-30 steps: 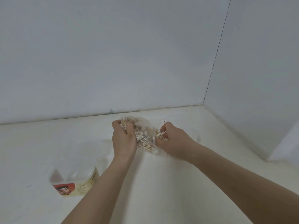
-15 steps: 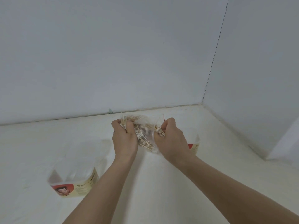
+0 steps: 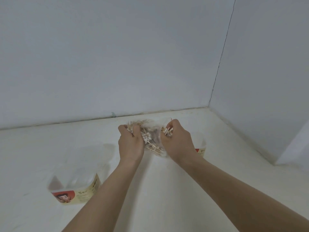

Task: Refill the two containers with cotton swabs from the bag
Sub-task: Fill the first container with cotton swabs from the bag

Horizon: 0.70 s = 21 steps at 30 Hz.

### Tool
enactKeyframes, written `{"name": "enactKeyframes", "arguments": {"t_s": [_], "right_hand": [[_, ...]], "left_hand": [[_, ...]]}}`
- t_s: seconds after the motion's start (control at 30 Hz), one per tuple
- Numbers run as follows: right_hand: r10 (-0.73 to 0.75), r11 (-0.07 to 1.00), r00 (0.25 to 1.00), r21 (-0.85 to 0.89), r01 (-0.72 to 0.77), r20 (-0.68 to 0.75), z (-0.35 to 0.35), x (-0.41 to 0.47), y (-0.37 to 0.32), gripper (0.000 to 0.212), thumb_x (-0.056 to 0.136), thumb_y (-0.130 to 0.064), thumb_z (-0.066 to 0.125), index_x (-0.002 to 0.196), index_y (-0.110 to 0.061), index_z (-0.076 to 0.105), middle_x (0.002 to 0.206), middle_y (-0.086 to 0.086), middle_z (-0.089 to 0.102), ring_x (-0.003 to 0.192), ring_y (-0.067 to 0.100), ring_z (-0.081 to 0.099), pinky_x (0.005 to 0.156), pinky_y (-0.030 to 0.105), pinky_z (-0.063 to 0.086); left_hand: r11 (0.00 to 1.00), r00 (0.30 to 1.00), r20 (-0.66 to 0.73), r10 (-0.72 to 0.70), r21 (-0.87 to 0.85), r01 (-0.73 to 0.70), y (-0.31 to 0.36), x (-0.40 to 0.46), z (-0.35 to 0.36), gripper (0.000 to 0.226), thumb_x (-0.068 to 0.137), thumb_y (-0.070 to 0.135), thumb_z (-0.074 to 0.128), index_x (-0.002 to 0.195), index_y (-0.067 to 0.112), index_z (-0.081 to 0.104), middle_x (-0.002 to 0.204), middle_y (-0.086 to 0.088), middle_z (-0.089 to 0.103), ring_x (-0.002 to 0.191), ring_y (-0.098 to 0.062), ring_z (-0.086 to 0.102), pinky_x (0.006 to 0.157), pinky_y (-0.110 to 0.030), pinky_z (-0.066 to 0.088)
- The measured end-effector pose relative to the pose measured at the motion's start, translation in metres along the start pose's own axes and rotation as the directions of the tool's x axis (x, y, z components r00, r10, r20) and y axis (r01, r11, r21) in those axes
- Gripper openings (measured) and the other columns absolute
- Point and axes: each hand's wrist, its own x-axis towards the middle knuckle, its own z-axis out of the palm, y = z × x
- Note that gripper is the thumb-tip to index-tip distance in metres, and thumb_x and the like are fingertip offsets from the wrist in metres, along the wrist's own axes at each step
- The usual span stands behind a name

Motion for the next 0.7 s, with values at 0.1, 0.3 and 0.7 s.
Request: {"name": "enactKeyframes", "arguments": {"t_s": [0.1, 0.3, 0.7], "right_hand": [[0.004, 0.997, 0.999, 0.080, -0.001, -0.040, 0.000, 0.005, 0.007, 0.015, 0.098, -0.031, 0.055, 0.091, -0.017, 0.052, 0.076, -0.003, 0.062, 0.059, 0.009, 0.052, 0.059, 0.026, 0.047], [0.048, 0.991, 0.997, 0.123, -0.055, 0.059, -0.010, 0.016, 0.013, 0.011, 0.093, -0.026, 0.062, 0.086, -0.019, 0.057, 0.048, -0.015, 0.046, 0.040, 0.005, 0.040, 0.048, 0.021, 0.031], [0.124, 0.973, 0.969, 0.164, -0.160, 0.213, -0.014, 0.022, 0.017, 0.010, 0.093, -0.029, 0.059, 0.090, -0.020, 0.065, 0.038, -0.011, 0.045, 0.031, 0.013, 0.037, 0.042, 0.019, 0.031]], "left_hand": [[1.000, 1.000, 0.015, 0.002, 0.029, -0.002, -0.002, 0.002, -0.001, 0.042, 0.104, 0.039, 0.036, 0.129, 0.005, 0.039, 0.076, -0.006, 0.059, 0.077, -0.021, 0.059, 0.078, -0.043, 0.047], [0.995, 0.998, 0.026, -0.063, 0.075, 0.061, -0.011, 0.012, -0.003, 0.040, 0.104, 0.039, 0.035, 0.127, 0.007, 0.039, 0.081, -0.004, 0.057, 0.078, -0.021, 0.056, 0.080, -0.043, 0.046], [0.992, 0.996, 0.040, -0.074, 0.108, 0.069, -0.020, 0.018, -0.001, 0.042, 0.105, 0.039, 0.034, 0.131, 0.006, 0.037, 0.080, -0.004, 0.056, 0.075, -0.018, 0.053, 0.074, -0.039, 0.042]]}}
